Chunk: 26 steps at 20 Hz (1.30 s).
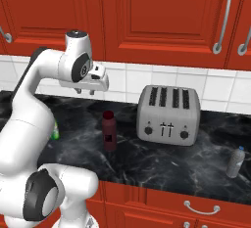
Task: Place the drinks on the dining counter in a tight cluster.
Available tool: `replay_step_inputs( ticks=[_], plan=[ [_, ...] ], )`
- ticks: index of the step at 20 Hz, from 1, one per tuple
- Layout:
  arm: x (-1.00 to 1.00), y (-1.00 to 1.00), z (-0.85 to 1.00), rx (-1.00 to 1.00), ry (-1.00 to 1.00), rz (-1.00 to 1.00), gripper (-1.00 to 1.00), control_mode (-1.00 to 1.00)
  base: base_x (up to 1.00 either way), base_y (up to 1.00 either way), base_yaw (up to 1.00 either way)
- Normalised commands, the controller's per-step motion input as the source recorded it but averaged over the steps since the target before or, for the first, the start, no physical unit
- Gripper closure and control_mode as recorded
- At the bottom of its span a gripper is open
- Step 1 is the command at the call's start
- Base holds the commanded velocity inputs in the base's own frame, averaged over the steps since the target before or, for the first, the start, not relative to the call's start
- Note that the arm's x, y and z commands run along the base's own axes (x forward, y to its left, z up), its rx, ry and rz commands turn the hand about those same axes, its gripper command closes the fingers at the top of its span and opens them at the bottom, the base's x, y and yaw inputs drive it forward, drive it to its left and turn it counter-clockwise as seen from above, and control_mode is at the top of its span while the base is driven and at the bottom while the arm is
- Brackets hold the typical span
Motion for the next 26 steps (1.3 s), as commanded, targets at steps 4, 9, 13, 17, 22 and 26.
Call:
replay_step_inputs(
  ticks=[4, 9, 13, 17, 22, 26],
  plan=[
    [-0.18, -0.11, -0.12, 0.00, 0.00, 0.00, -1.00, -1.00, 0.00, 0.00, 0.00],
    [-0.39, -0.24, -0.23, 0.00, 0.00, -0.10, -1.00, -1.00, 0.00, 0.00, 0.00],
    [-0.10, -0.35, -0.22, 0.00, 0.00, -0.12, -1.00, -1.00, 0.00, 0.00, 0.00],
    [0.10, -0.32, -0.18, 0.00, 0.01, -0.17, -1.00, -1.00, 0.00, 0.00, 0.00],
    [0.21, -0.22, -0.23, 0.00, 0.04, -0.11, -1.00, -1.00, 0.00, 0.00, 0.00],
    [0.34, -0.04, -0.27, 0.00, 0.01, -0.01, -1.00, -1.00, 0.00, 0.00, 0.00]
  ],
)
